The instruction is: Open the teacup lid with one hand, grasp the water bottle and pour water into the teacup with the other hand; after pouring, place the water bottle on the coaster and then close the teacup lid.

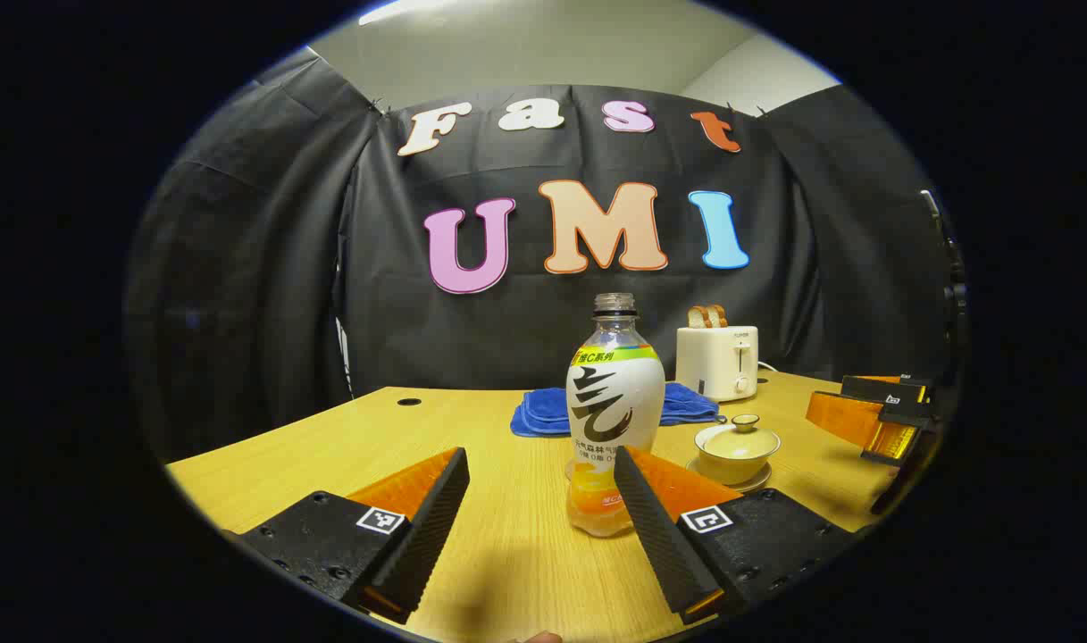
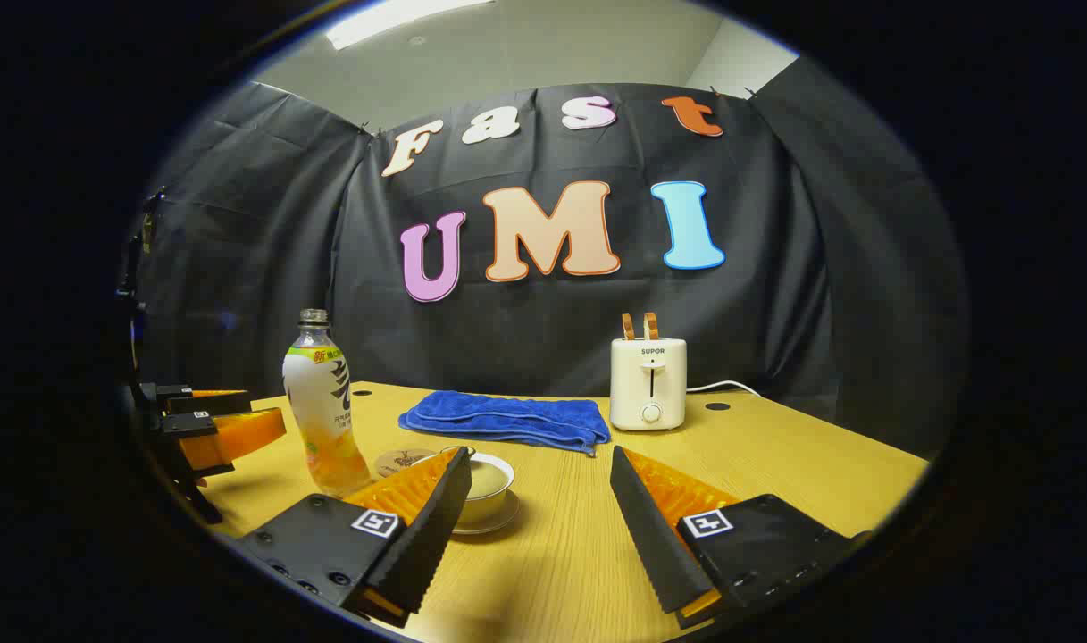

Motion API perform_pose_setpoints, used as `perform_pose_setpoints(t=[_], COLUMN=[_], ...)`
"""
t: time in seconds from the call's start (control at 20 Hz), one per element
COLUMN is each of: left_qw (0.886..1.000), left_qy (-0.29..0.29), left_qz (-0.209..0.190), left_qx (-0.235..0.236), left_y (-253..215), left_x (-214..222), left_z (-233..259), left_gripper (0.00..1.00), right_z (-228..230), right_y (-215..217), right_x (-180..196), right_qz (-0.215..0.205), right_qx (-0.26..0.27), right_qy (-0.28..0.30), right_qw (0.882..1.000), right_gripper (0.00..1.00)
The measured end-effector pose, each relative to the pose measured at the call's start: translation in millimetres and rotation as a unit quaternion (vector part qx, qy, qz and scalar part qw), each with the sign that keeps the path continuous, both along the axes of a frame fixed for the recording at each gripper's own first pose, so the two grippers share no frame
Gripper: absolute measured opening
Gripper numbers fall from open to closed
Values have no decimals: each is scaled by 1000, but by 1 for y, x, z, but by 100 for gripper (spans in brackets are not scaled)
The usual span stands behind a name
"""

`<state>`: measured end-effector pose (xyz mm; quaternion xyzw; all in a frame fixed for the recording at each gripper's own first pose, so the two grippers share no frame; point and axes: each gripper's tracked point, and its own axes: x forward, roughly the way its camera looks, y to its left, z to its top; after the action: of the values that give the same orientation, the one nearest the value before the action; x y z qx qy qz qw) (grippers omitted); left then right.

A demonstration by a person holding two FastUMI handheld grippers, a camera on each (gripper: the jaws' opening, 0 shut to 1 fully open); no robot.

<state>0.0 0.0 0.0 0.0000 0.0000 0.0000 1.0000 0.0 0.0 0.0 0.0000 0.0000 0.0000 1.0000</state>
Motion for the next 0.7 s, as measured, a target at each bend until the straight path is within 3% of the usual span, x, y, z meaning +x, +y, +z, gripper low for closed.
perform_pose_setpoints(t=[0.7], left_qw=[1000], left_qy=[-1], left_qz=[-2], left_qx=[-1], left_y=[-1], left_x=[1], left_z=[0], left_gripper=[96], right_z=[-1], right_y=[4], right_x=[2], right_qz=[9], right_qx=[0], right_qy=[1], right_qw=[1000], right_gripper=[98])
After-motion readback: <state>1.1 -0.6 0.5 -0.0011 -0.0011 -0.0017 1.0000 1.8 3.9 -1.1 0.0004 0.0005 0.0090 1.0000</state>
